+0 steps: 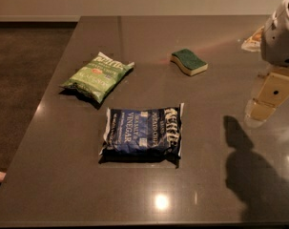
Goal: Pick blue chip bag
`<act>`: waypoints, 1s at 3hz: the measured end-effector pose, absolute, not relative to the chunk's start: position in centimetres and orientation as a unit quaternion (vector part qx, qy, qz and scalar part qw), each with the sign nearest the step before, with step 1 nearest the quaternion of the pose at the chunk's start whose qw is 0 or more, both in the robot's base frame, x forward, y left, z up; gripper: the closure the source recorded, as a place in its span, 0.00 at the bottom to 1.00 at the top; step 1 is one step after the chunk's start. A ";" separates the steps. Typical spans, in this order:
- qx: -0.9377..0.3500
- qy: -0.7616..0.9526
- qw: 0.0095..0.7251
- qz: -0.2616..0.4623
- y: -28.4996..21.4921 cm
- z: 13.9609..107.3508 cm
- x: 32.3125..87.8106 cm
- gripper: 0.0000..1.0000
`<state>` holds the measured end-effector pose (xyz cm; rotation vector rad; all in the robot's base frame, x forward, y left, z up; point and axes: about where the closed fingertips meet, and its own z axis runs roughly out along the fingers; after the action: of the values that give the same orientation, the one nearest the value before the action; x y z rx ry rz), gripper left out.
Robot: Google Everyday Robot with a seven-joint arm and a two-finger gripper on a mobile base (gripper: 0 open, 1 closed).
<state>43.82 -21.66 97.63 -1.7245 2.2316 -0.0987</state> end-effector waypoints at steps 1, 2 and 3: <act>-0.603 0.781 0.159 -0.035 -21.7 97.6 43.8 0.00; -0.629 0.757 0.175 -0.007 -19.0 96.8 44.0 0.00; -0.654 0.731 0.191 0.033 -15.3 95.5 44.0 0.00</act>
Offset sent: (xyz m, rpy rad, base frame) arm 0.0021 0.0690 -0.0258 0.1419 0.0262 0.2145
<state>43.99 -15.29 95.49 -1.8369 2.0529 0.0914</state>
